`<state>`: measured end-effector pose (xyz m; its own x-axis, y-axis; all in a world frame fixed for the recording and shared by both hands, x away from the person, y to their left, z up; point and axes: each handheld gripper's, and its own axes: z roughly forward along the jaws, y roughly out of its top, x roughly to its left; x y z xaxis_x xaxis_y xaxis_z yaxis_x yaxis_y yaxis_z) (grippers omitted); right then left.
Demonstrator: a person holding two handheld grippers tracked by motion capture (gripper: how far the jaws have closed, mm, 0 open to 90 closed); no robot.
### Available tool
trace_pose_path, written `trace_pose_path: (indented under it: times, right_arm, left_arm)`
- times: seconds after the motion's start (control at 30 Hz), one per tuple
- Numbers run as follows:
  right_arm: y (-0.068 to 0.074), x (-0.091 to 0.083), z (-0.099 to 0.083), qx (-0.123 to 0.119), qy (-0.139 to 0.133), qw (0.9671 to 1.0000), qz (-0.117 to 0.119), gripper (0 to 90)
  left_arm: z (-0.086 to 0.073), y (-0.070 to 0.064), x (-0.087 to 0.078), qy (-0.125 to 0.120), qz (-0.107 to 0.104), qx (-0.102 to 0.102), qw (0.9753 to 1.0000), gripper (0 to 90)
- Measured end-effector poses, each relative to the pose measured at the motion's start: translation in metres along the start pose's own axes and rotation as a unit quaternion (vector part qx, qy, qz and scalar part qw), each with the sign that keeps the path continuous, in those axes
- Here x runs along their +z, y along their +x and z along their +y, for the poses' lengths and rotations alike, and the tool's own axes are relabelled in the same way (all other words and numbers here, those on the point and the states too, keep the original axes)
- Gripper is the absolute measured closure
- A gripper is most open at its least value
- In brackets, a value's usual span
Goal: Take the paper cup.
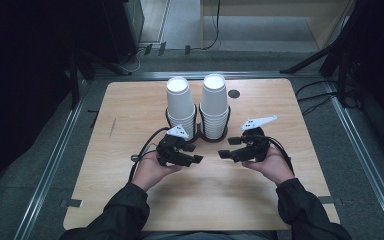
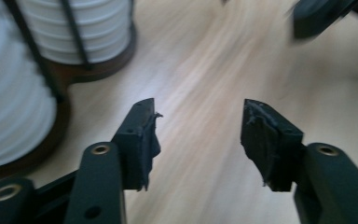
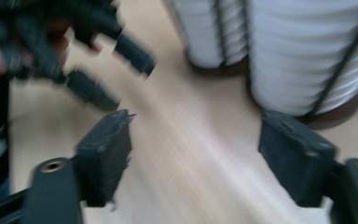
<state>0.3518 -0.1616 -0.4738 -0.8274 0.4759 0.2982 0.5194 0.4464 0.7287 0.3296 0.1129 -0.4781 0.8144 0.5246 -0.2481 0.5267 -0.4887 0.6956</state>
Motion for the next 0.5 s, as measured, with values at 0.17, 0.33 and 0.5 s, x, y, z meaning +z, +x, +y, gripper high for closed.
trace_pose_path:
  times: [0.17,0.33,0.5]
  right_arm:
    - [0.0023,0.0049,-0.0030,-0.005,0.022,0.9997,-0.009,42.3]
    - [0.0027,0.0042,-0.0076,-0.007,0.020,0.9997,-0.009,45.7]
    - [0.0016,0.0002,-0.0077,-0.017,0.016,0.9996,-0.015,46.3]
  left_arm:
    - [0.0007,-0.0021,0.0015,0.006,0.013,0.010,0.9998,47.9]
    - [0.0031,0.0012,-0.0004,0.003,-0.007,-0.013,0.9999,53.9]
    - [0.0074,0.0013,-0.0016,-0.005,-0.003,-0.011,0.9999,57.2]
